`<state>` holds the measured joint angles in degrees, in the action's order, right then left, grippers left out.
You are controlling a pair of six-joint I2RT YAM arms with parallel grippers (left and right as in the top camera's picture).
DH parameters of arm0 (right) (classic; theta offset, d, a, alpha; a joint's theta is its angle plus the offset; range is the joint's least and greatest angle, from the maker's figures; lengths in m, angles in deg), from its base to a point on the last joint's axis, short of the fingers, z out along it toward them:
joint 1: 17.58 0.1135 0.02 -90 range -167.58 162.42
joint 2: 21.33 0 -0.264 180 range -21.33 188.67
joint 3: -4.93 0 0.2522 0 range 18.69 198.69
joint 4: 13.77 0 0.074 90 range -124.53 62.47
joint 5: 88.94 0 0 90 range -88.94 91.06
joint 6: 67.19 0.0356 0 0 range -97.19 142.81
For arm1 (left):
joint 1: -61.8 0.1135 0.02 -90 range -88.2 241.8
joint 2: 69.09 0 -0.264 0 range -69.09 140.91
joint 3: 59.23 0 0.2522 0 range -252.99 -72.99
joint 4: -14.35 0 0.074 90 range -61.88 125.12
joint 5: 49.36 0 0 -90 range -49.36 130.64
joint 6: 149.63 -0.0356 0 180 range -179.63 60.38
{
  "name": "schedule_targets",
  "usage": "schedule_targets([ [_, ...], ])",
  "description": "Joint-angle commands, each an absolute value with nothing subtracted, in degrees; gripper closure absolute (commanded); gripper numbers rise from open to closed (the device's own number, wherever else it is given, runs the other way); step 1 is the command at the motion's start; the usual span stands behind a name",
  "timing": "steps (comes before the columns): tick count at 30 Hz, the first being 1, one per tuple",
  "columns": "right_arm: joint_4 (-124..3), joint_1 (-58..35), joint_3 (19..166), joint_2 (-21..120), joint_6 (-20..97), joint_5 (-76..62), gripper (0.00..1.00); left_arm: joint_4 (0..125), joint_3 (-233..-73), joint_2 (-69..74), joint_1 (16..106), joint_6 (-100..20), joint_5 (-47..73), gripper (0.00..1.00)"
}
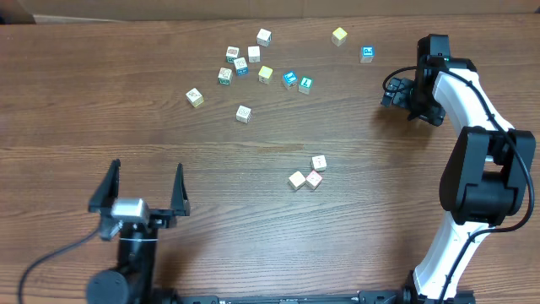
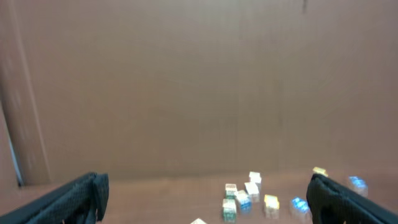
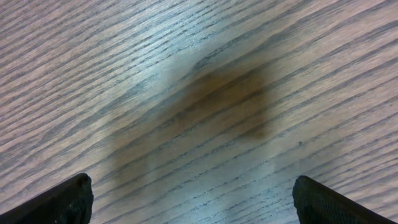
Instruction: Form a circle
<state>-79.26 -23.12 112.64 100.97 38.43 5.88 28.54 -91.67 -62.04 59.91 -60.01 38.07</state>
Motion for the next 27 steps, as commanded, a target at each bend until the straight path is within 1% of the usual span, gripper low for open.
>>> schedule_targets([
  [1,-79.0,-23.2,113.2,100.3,38.5,6.1,0.00,35.1,-106.0,-52.1,59.6,-59.9,34.3,0.00],
  [6,-79.0,-23.2,113.2,100.3,38.5,6.1,0.00,53.0,-130.5,-30.3,59.5,-60.8,27.4,0.01],
  [7,-79.0,-23.2,113.2,100.3,38.5,6.1,0.00,60.1,-138.7,-22.8,59.5,-60.8,27.2,0.01],
  [10,-79.0,-23.2,113.2,100.3,38.5,6.1,0.00,74.9,-154.4,-8.9,59.5,-60.2,26.9,0.00],
  [13,-79.0,-23.2,113.2,100.3,38.5,6.1,0.00,84.2,-165.7,2.0,59.5,-57.9,26.8,0.00],
  [17,-79.0,-23.2,113.2,100.3,38.5,6.1,0.00,84.3,-171.9,12.5,59.5,-55.4,25.9,0.00],
  [23,-79.0,-23.2,113.2,100.3,38.5,6.1,0.00,82.7,-172.1,23.5,59.5,-54.5,22.2,0.01],
  [27,-79.0,-23.2,113.2,100.3,38.5,6.1,0.00,82.9,-172.1,31.9,59.5,-54.5,11.6,0.00],
])
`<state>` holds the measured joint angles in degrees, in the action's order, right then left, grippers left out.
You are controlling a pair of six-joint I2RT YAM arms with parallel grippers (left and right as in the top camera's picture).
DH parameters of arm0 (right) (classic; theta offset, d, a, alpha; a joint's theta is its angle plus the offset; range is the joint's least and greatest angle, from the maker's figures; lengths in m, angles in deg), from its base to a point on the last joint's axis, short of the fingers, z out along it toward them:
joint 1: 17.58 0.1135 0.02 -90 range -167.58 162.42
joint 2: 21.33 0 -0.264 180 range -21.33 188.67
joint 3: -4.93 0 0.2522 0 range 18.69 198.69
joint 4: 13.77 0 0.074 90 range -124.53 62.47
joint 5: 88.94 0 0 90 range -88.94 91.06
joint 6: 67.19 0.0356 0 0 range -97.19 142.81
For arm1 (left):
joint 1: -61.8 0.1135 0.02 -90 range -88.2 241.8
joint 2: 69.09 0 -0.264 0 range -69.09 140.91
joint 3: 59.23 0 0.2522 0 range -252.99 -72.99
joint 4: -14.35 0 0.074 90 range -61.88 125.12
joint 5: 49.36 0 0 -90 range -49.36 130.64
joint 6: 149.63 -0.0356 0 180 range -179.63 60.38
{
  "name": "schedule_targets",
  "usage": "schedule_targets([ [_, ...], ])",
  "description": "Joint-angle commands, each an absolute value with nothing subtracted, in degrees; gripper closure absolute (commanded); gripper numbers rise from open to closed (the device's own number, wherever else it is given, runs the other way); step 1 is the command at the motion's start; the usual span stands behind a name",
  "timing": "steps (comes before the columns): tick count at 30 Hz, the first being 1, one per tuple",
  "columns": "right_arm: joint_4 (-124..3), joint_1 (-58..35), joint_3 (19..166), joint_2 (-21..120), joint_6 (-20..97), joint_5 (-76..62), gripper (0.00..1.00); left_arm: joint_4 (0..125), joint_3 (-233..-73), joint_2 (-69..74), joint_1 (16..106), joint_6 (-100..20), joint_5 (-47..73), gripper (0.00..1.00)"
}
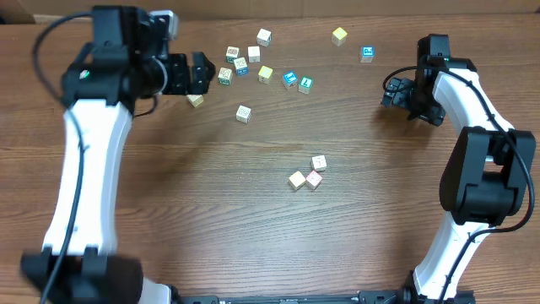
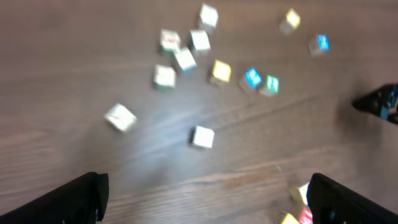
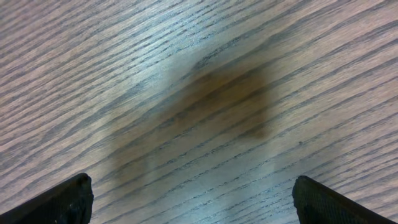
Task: Form a circle
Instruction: 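Swing the left arm forward over the cluster toward the pretzel 2 block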
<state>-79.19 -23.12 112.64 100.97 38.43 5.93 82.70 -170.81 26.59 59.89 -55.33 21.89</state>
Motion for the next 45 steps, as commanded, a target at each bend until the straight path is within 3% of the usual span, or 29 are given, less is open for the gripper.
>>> schedule_targets([
  [1,-79.0,-23.2,113.2,100.3,38.5,6.1,0.00,83.0,-172.1,34.3,59.5,-54.5,8.6,0.07],
  [4,-79.0,-23.2,113.2,100.3,38.5,6.1,0.00,83.2,-172.1,39.6,59.2,-54.5,3.8,0.52],
  [5,-79.0,-23.2,113.2,100.3,38.5,6.1,0.00,83.3,-172.1,41.2,58.9,-54.5,3.8,0.54],
  [9,-79.0,-23.2,113.2,100.3,38.5,6.1,0.00,82.7,-172.1,45.9,57.0,-54.5,9.4,0.51],
  [17,-79.0,-23.2,113.2,100.3,38.5,6.1,0.00,79.6,-172.1,49.9,49.3,-57.6,33.9,0.40],
  [22,-79.0,-23.2,113.2,100.3,38.5,6.1,0.00,77.0,-172.1,52.1,46.3,-58.8,39.4,0.37],
  [28,-79.0,-23.2,113.2,100.3,38.5,6.1,0.00,73.6,-172.1,55.5,45.7,-58.8,39.8,0.39],
  [34,-79.0,-23.2,113.2,100.3,38.5,6.1,0.00,71.6,-172.1,56.7,45.7,-58.8,39.5,0.54],
  [45,-79.0,-23.2,113.2,100.3,38.5,6.1,0.00,71.8,-172.0,56.8,45.6,-59.1,36.1,0.53],
])
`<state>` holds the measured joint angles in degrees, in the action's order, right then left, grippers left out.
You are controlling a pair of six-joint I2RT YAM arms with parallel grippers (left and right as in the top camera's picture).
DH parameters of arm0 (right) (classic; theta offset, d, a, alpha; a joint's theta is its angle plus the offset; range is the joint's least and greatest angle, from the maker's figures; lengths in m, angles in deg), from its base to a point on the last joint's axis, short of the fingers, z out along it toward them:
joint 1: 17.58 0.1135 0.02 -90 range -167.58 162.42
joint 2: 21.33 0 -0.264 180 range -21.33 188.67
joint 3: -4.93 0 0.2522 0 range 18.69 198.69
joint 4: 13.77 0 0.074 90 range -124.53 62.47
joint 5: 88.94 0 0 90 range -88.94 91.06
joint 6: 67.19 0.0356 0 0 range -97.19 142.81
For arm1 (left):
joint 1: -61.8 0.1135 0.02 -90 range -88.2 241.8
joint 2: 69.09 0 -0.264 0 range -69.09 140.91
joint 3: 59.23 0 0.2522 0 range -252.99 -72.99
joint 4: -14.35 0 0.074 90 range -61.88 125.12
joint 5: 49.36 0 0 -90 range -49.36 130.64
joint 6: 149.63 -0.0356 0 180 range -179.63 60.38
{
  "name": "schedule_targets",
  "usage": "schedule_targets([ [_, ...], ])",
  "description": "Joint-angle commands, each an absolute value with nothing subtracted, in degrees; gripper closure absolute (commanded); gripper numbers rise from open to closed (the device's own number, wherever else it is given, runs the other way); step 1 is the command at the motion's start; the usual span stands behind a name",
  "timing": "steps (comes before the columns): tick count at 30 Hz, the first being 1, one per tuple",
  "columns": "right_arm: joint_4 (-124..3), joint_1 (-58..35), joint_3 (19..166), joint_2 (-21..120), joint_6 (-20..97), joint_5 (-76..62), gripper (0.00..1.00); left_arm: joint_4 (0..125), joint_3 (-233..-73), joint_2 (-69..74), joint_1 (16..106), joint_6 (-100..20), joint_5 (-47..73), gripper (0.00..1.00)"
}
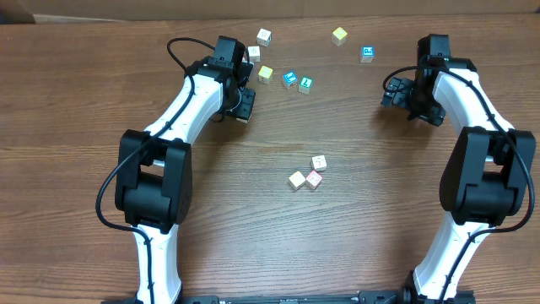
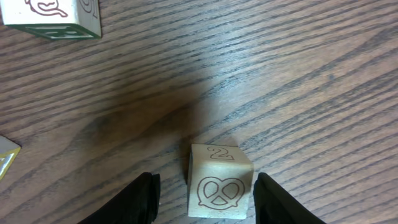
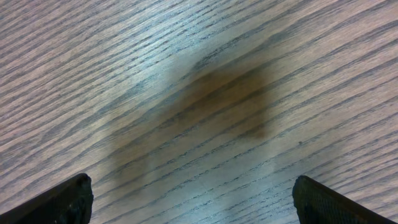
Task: Form a circle
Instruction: 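Swing the left arm forward over the cluster toward the pretzel 2 block, then lower the left gripper around the pretzel 2 block and close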
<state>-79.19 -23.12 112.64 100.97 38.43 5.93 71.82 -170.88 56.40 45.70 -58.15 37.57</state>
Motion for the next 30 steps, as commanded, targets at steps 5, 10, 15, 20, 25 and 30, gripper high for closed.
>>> schedule_targets([
  [5,-79.0,-23.2,113.2,100.3,38.5,6.1,0.00,73.1,-172.0,56.8,45.6,-59.5,35.9,0.56],
  [10,-79.0,-23.2,113.2,100.3,38.5,6.1,0.00,72.4,-170.4,56.8,45.6,-59.5,35.9,0.55],
  [15,-79.0,-23.2,113.2,100.3,38.5,6.1,0.00,69.7,-169.7,56.8,45.6,-59.5,35.9,0.68],
  [20,-79.0,-23.2,113.2,100.3,38.5,6.1,0.00,70.3,-169.5,56.8,45.5,-59.5,35.6,0.77],
  [25,-79.0,-23.2,113.2,100.3,38.5,6.1,0.00,70.3,-169.5,56.8,45.5,-59.5,32.6,0.72],
  [30,-79.0,-23.2,113.2,100.3,38.5,6.1,0.00,70.4,-169.5,56.8,45.5,-59.4,33.4,0.79],
])
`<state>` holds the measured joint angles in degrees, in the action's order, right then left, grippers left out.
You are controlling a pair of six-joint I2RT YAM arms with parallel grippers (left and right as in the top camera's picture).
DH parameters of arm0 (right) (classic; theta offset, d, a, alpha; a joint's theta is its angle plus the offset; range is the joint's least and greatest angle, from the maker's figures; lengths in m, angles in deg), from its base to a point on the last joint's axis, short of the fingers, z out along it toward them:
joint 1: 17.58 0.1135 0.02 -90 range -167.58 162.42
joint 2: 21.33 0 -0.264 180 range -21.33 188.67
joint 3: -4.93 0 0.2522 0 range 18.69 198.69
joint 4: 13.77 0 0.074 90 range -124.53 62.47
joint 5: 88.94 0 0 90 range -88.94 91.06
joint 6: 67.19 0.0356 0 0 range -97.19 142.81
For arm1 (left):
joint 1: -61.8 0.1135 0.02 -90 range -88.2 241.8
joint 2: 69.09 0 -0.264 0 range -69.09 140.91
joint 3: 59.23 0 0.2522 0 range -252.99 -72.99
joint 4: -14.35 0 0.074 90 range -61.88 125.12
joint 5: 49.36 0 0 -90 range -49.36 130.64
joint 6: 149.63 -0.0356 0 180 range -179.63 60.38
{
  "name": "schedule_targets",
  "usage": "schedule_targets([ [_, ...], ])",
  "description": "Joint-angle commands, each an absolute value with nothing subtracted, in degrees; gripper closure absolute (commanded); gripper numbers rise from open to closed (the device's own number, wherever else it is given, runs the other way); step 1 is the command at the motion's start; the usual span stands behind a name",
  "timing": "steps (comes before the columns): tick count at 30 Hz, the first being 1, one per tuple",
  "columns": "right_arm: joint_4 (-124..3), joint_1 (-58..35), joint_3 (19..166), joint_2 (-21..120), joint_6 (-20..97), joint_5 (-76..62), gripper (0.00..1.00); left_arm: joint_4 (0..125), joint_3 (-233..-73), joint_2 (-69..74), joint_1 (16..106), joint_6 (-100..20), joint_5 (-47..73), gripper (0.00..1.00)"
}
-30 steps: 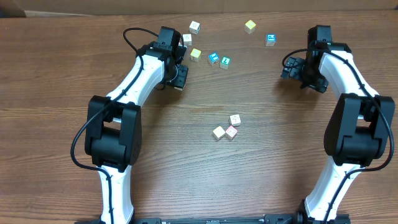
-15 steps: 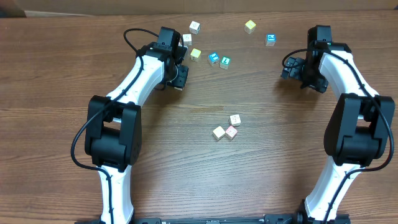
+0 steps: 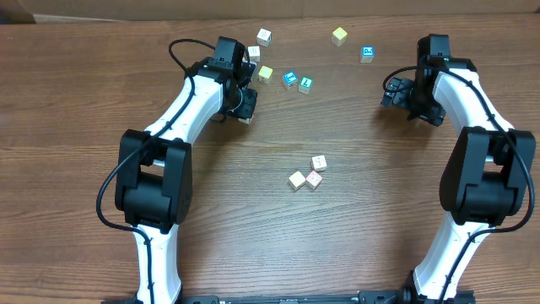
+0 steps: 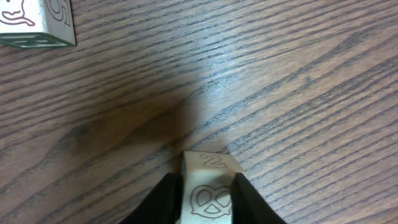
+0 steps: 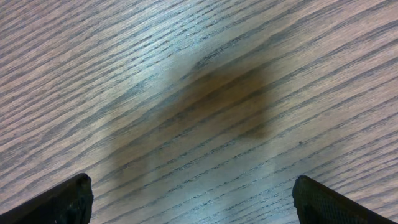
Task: Form a circle
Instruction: 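Lower the left gripper around the pretzel 2 block and close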
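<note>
Small wooden cubes lie scattered on the brown table [image 3: 101, 169]. My left gripper [image 4: 207, 202] is shut on a pale cube with a pretzel drawing and a "2" [image 4: 211, 163], which rests on the wood. In the overhead view this left gripper [image 3: 245, 108] is at the far left-centre, and it largely covers the cube. Three cubes [image 3: 309, 173] sit together mid-table. My right gripper [image 5: 189, 205] stands open over bare wood with nothing between its fingers; overhead it [image 3: 396, 91] is at the far right.
Loose cubes lie along the far edge: white ones [image 3: 264, 36], a yellow one [image 3: 339, 35], blue ones [image 3: 367, 53] and a teal pair [image 3: 298, 82]. A green-edged cube marked "5" [image 4: 34, 22] lies just beyond the held cube.
My left gripper's fingers stood apart on either side of the pretzel cube; now they are shut against its sides. The right arm has not moved.
My left gripper began open at the near-left of the table, facing the back wall. Then it was open, high over the scattered cubes at the far left. Then it was low with its fingers around the pretzel cube, and now it grips that cube. The right arm stayed still.
</note>
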<state>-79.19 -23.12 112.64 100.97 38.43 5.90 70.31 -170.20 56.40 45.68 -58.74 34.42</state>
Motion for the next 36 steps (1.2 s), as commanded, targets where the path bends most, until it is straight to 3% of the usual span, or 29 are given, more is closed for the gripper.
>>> schedule_targets([
  [1,-79.0,-23.2,113.2,100.3,38.5,6.1,0.00,70.4,-169.5,56.8,45.5,-59.4,32.9,0.81],
  [6,-79.0,-23.2,113.2,100.3,38.5,6.1,0.00,70.2,-169.5,56.8,45.2,-59.4,25.9,0.82],
  [14,-79.0,-23.2,113.2,100.3,38.5,6.1,0.00,70.1,-169.5,56.8,45.3,-58.8,26.2,0.82],
  [36,-79.0,-23.2,113.2,100.3,38.5,6.1,0.00,68.3,-165.0,56.9,45.4,-55.4,44.1,0.83],
])
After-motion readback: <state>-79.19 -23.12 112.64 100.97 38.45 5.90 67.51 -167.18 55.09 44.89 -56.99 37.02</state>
